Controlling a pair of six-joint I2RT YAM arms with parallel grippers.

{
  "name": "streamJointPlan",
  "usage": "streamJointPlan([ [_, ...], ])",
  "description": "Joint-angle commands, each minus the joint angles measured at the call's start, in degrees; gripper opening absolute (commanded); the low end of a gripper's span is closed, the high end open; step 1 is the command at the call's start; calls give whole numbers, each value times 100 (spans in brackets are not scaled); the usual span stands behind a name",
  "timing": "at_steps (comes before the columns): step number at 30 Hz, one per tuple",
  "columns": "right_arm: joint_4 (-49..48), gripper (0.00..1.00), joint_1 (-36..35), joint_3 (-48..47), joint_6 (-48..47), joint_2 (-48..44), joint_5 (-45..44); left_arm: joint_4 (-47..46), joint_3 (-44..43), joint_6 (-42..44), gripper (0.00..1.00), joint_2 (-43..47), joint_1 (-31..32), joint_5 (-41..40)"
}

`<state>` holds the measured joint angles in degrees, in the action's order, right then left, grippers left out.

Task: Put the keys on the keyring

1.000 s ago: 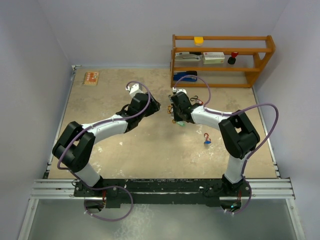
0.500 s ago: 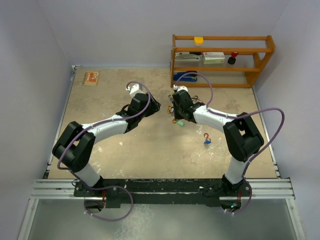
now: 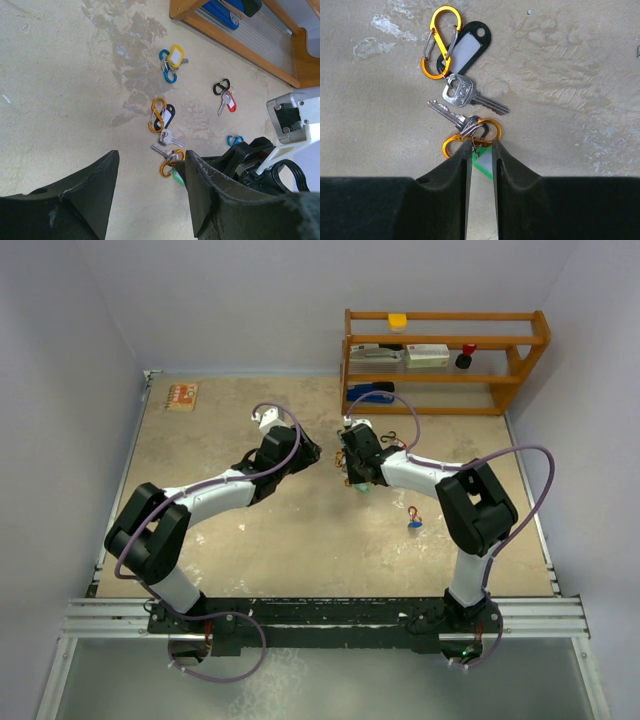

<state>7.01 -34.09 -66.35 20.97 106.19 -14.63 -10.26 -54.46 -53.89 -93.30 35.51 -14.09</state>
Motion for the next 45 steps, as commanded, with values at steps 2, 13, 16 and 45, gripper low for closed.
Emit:
streamJointPlan([
  [2, -46, 23, -19, -248, -76, 22, 75, -266, 27, 45, 52, 18, -79, 46],
  [13, -42, 10, -19, -257, -76, 59, 88, -283, 25, 45, 53, -4, -110, 72],
  [16, -41, 8, -19, -256, -76, 60, 108, -283, 34, 41, 52, 1, -106, 73],
  [45, -36, 0, -225, 546, -328, -2913, -132, -88, 312, -95, 52, 901, -114, -24],
])
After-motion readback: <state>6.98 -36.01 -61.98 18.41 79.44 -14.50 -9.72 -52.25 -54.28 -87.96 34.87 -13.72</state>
